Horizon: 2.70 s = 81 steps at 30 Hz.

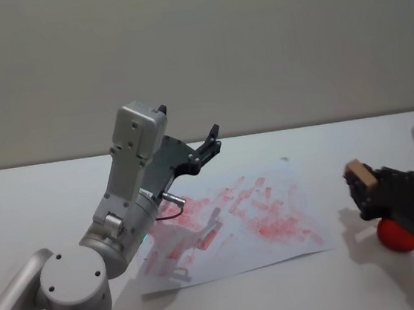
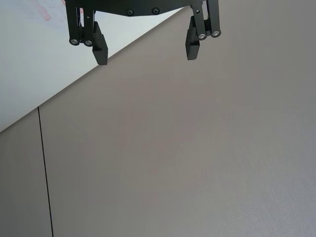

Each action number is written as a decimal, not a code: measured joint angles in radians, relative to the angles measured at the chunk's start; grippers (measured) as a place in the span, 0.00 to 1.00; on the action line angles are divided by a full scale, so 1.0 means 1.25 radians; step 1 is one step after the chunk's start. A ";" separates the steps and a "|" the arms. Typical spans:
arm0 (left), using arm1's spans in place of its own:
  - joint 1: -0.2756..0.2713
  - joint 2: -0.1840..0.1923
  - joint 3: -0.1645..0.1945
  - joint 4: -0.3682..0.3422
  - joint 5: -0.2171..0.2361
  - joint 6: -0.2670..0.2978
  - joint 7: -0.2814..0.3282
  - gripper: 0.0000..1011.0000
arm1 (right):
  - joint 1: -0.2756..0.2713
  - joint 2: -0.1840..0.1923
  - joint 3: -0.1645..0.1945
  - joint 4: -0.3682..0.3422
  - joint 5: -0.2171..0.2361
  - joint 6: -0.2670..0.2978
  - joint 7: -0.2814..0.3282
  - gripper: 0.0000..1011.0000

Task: Use the one hand to pick up the stamp and affix it onto the A4 paper.

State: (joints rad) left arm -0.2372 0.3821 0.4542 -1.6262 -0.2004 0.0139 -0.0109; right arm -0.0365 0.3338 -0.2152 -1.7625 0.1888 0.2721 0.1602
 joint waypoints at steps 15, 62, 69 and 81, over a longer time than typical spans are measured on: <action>0.000 0.000 0.000 0.000 0.000 0.000 0.000 0.99 | 0.101 -0.061 -0.031 0.105 0.014 0.026 0.154 0.22; 0.000 0.000 0.000 0.000 0.000 0.000 0.000 0.99 | 0.218 -0.113 -0.083 0.271 -0.076 0.060 0.267 0.22; 0.000 0.000 0.000 0.000 0.000 0.000 0.000 0.99 | 0.206 -0.103 -0.068 0.209 -0.036 0.029 0.226 0.22; 0.000 0.000 0.000 0.000 0.000 0.000 0.000 0.99 | 0.137 -0.054 -0.028 0.082 0.046 0.024 0.109 0.22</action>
State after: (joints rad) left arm -0.2372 0.3821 0.4542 -1.6262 -0.2004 0.0139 -0.0109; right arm 0.1348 0.2657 -0.2498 -1.6604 0.2458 0.3022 0.2962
